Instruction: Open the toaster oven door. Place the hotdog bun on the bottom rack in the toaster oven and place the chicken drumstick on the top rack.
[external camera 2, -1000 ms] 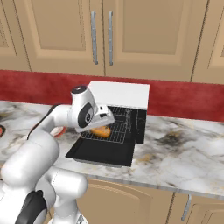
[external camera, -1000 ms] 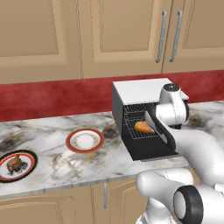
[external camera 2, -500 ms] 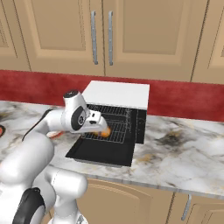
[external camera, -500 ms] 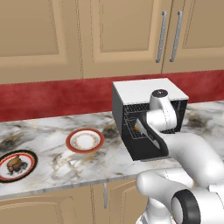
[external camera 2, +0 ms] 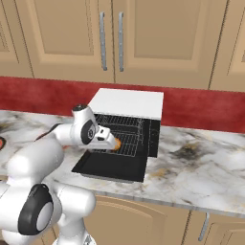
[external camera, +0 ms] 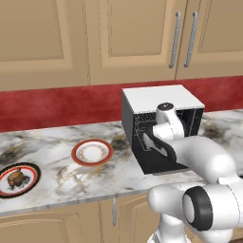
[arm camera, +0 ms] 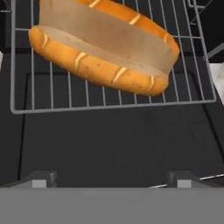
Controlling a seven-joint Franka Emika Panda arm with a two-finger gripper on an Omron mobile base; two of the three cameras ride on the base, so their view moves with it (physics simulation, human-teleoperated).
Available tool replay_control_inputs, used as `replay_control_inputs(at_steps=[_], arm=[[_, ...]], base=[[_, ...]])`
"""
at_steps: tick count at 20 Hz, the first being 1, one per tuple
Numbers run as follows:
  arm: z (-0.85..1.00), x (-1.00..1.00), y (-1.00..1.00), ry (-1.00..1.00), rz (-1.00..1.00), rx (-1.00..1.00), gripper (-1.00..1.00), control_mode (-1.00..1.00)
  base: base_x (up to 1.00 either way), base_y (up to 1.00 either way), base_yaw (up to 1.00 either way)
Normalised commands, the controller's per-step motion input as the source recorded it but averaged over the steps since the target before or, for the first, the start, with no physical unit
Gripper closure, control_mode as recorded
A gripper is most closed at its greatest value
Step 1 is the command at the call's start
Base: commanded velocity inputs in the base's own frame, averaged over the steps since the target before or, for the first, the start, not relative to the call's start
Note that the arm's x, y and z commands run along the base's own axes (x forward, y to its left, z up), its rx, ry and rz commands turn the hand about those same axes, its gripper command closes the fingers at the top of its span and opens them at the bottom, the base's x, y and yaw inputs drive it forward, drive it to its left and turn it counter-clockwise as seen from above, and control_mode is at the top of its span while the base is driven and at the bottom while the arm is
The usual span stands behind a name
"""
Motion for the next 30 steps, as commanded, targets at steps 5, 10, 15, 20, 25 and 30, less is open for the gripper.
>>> replay_control_inputs(at_steps=[5,10,15,20,25,30], arm=[[-0.34,0.21,0.0,0.08,-0.02,0.1,-1.0,-1.0],[-0.29,0.25,0.0,0.02,-0.01,0.11,-1.0,-1.0],[-0.22,0.19,0.02,0.0,-0.02,0.09,-1.0,-1.0],[-0.17,0.18,0.01,-0.01,0.0,0.05,-1.0,-1.0],[-0.1,0.37,0.03,-0.06,0.0,0.0,-1.0,-1.0],[-0.03,0.35,0.02,-0.09,0.0,0.0,-1.0,-1.0]], base=[[0.0,0.0,0.0],[0.0,0.0,0.0],[0.0,0.0,0.0],[0.0,0.0,0.0],[0.0,0.0,0.0],[0.0,0.0,0.0]])
